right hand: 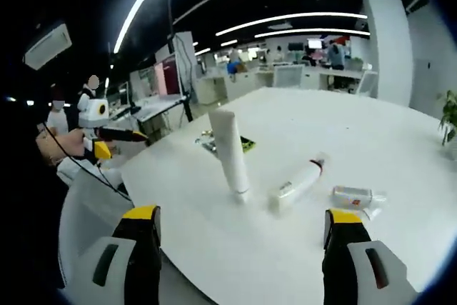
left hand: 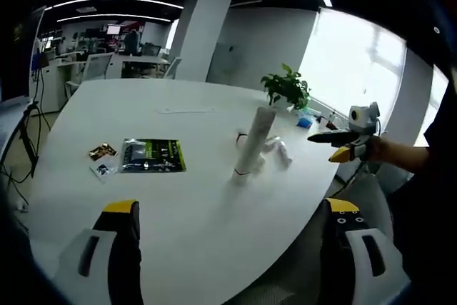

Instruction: Arrange the skincare products in the storage area until every visible bottle or jar stands upright without overlapping.

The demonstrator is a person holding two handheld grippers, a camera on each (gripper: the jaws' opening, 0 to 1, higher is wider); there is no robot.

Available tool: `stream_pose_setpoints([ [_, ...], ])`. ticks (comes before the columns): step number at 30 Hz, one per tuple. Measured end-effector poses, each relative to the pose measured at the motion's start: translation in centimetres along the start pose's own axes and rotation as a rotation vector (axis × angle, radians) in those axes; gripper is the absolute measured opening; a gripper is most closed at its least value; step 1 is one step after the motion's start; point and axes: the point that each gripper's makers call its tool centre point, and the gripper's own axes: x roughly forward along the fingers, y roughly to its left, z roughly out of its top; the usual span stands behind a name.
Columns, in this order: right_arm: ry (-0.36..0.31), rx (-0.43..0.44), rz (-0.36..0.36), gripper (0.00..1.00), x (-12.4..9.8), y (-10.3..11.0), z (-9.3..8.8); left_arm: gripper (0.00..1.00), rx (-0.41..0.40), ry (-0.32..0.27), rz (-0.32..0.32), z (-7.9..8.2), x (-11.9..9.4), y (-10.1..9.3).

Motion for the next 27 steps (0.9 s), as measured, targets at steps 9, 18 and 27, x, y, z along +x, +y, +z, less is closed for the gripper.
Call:
stream_pose_setpoints([
  [9,0.009,0.016,-0.018,0.99,-0.4,-0.4,-1.0,0.99,0.001,0.009,0.000,-0.1,0.2,-0.2],
  [18,0.015,0.021,-0.023,0.99,-0.3,-0.5,-1.2,0.99,0.000,0.017,-0.001,-0.2,0.3,0.0],
  [27,0.030,0.028,-0.027,0.99,0.2,-0.9,-1.1,0.99,-0.008,0.020,0.003,-0.4,0.2,0.1],
])
